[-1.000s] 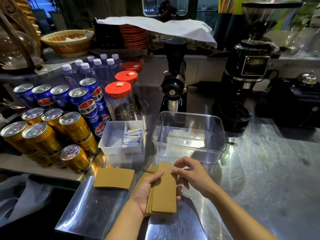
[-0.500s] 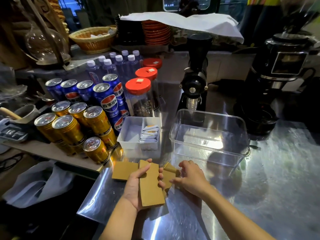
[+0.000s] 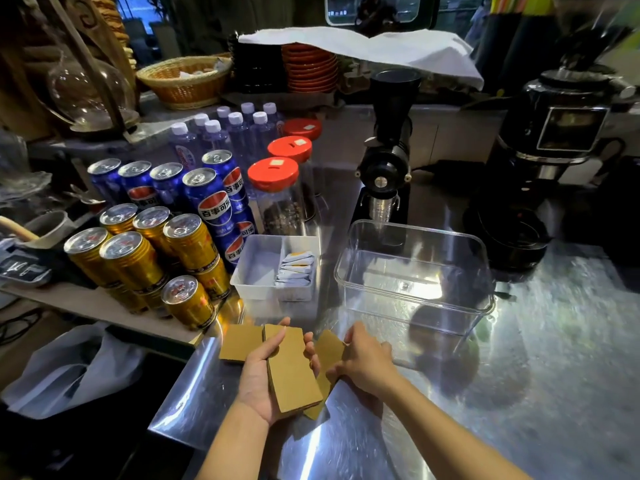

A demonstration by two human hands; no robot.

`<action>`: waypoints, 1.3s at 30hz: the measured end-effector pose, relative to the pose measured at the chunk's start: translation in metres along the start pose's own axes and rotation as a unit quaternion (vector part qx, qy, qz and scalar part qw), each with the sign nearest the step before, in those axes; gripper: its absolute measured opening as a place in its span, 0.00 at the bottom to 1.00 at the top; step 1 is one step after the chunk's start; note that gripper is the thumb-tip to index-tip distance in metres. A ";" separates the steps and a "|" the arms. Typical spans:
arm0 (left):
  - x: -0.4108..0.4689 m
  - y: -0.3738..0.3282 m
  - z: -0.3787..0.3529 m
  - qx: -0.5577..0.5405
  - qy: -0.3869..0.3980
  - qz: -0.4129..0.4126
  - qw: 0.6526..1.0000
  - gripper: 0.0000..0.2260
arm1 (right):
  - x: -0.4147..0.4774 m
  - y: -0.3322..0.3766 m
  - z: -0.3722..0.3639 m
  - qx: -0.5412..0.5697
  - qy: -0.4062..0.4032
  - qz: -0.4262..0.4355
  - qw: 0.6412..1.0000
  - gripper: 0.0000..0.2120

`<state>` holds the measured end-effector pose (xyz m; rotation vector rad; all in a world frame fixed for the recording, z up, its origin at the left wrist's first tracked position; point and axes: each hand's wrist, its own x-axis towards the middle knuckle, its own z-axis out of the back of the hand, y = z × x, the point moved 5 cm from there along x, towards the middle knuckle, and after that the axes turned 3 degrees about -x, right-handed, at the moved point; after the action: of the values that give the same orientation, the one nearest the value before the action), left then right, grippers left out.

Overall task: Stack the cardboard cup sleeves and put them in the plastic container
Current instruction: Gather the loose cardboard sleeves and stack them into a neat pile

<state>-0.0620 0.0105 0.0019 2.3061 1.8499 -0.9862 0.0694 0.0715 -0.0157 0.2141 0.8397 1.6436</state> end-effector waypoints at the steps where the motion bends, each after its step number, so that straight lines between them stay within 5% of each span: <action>1: 0.001 0.000 0.000 -0.001 0.000 -0.001 1.000 0.13 | -0.003 -0.003 0.002 0.068 0.003 0.007 0.998 0.22; 14: 0.025 0.026 -0.013 0.068 -0.017 0.048 0.996 0.17 | -0.024 -0.054 0.092 0.387 -0.108 0.048 0.914 0.07; 18: 0.026 0.051 -0.027 0.151 0.009 0.074 0.986 0.11 | -0.029 -0.051 0.086 0.410 -0.061 0.036 0.909 0.05; 22: 0.025 0.071 -0.033 0.196 0.027 0.135 0.971 0.18 | -0.032 -0.048 0.075 0.395 -0.048 0.027 0.917 0.05; 29: 0.025 0.077 -0.034 0.161 0.068 0.184 0.967 0.22 | -0.032 -0.050 0.069 0.430 -0.074 0.011 0.900 0.05; 39: 0.022 0.079 -0.037 0.143 0.088 0.216 0.962 0.18 | -0.031 -0.054 0.063 0.297 -0.048 0.054 0.952 0.08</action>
<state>0.0267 0.0213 -0.0071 2.8749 1.2129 -1.0634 0.1554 0.0700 0.0055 0.7652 1.2505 1.4259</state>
